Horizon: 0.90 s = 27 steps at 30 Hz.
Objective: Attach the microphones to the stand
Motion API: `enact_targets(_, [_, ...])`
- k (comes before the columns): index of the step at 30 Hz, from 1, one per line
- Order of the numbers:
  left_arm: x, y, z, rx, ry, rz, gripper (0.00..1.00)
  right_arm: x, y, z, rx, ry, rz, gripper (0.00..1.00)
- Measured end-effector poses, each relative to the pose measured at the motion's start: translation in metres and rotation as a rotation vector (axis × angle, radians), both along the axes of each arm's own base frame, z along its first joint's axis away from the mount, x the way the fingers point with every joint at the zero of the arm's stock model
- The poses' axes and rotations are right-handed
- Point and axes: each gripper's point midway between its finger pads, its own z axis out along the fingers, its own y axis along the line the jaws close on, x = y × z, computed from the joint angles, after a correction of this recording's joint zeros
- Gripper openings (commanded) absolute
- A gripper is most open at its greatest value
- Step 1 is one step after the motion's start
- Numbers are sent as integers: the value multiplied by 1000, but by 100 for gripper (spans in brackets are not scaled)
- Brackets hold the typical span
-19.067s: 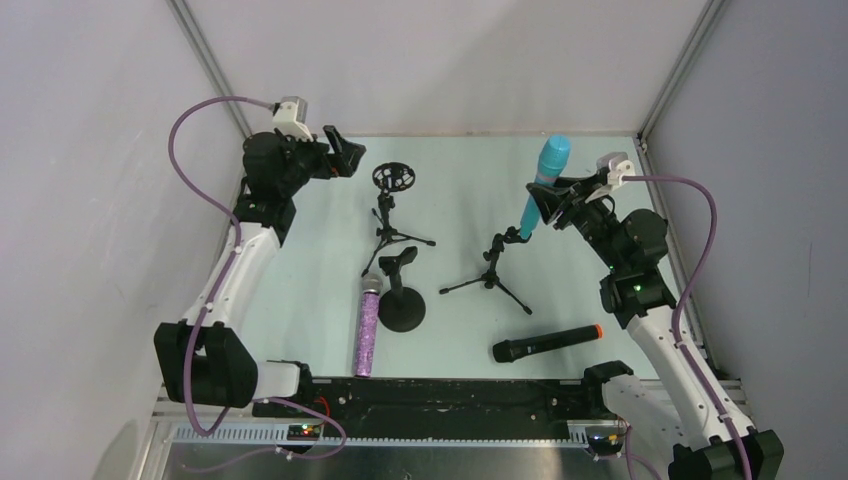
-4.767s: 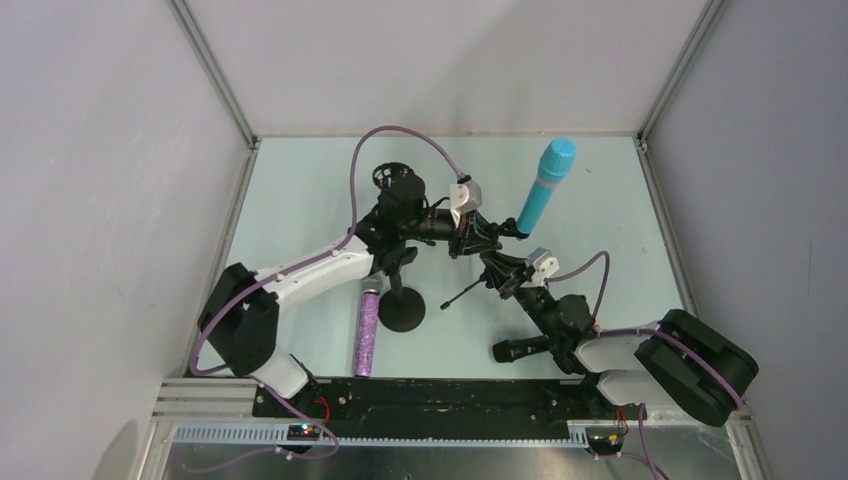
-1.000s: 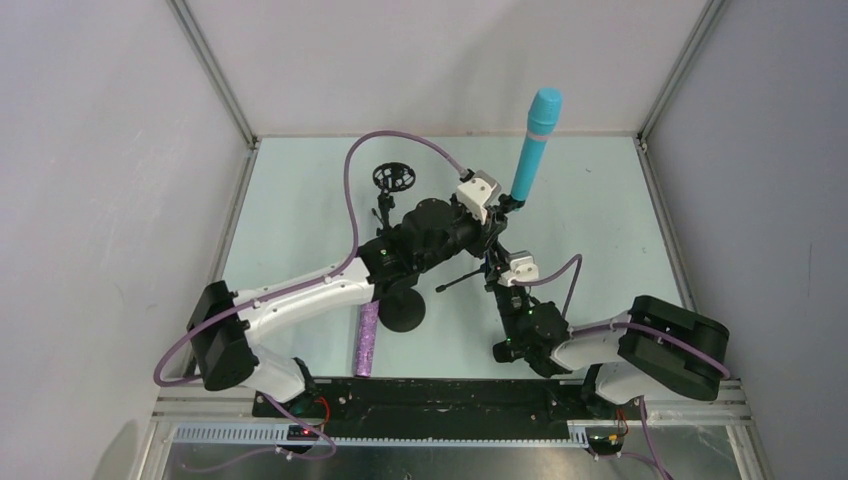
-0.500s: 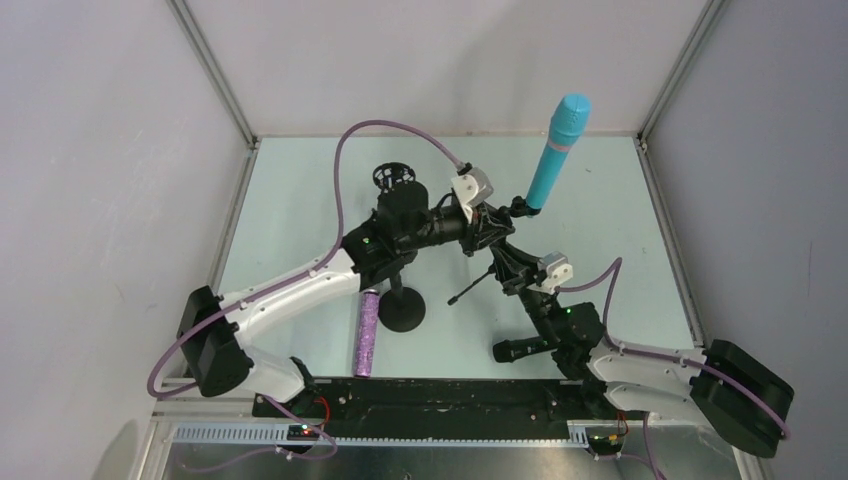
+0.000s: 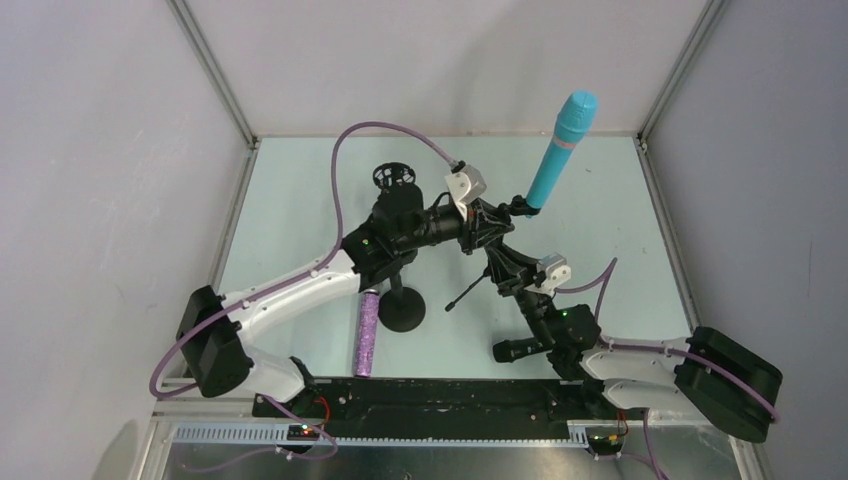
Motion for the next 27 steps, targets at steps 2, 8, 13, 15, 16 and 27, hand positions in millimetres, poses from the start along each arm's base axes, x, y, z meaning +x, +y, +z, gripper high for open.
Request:
enact_targets(2, [5, -1, -5, 6, -1, 67, 0, 4, -1, -5, -7, 15, -39, 0])
enact_targets(8, [17, -2, -11, 35, -37, 288, 0, 10, -4, -15, -40, 25, -156, 0])
enact_targets(13, [32, 10, -20, 74, -27, 441, 0, 19, 4, -26, -118, 51, -235, 0])
enact_targets(15, [35, 13, -23, 83, -24, 479, 0, 21, 5, -30, -140, 59, -258, 0])
enact_targets(16, [36, 13, -24, 85, -23, 488, 0, 22, 4, -31, -146, 62, -267, 0])
enact_targets(27, [29, 3, -22, 84, -60, 350, 0, 17, -4, -24, -122, 37, -234, 0])
